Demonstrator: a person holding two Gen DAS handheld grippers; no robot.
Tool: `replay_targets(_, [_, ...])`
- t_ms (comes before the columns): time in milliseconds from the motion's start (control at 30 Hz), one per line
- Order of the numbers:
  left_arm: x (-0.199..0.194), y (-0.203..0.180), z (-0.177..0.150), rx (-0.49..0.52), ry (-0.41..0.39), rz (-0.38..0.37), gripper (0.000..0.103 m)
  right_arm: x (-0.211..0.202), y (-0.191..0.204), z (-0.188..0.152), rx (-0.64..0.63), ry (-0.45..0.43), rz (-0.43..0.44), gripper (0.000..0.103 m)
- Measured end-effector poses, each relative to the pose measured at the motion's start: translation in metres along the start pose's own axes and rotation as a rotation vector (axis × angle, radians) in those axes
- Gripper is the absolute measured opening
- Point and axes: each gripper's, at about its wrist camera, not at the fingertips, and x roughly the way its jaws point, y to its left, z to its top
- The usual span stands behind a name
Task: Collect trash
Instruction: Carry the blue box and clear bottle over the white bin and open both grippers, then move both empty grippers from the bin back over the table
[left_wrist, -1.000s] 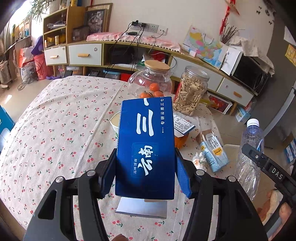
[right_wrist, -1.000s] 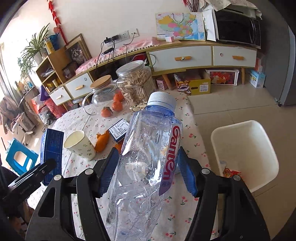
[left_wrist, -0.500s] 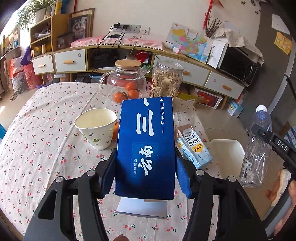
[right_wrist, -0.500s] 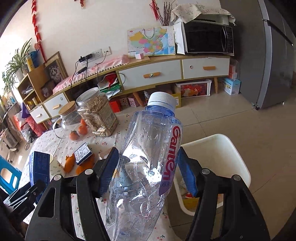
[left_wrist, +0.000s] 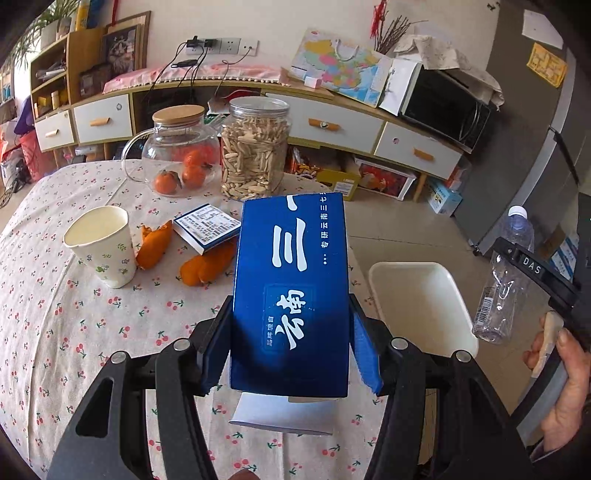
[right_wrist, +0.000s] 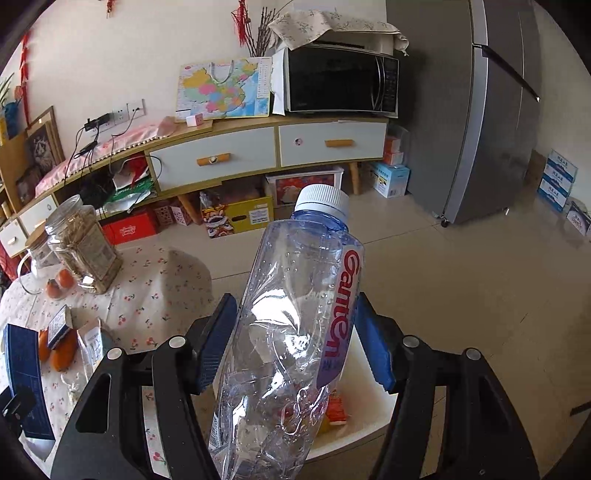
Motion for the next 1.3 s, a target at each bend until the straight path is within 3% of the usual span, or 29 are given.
replay_targets(167, [0.008,-0.045,0.011,0.048,-0.002,-0.045,0.057,0.01,-0.023,0.004,0.032,0.033,-0.013,0.064])
replay_targets(300, [0.016,-0.084,0.02,0.083,-0.011,-0.08,0.057,0.009,-0.046,0.007,0.086,0.017,-0.058,0.084])
replay_targets(667, [0.049,-0.169,0.029,0.16,0.031,-0.149,0.058,-0.017,-0.109,0.014,0.188,-0.041,-0.177,0.095])
replay_targets(833, [0.063,-0.202,0.031,0.189,0.06,-0.172,0.059,-0.021,-0.13,0.013,0.204,-0.037,-0.224,0.095])
replay_targets(933, [0.071,-0.215,0.031,0.203,0.081,-0.189,0.063,-0.024,-0.138,0.013,0.207,-0.044,-0.257,0.096])
replay_targets(1033, [0.074,-0.224,0.033,0.2,0.092,-0.198,0.075,-0.024,-0.142,0.013,0.202,-0.051,-0.29,0.096])
replay_targets(1300, [0.071,-0.218,0.03,0.2,0.079,-0.141,0.08,-0.032,-0.134,0.012,0.177,-0.079,-0.315,0.096])
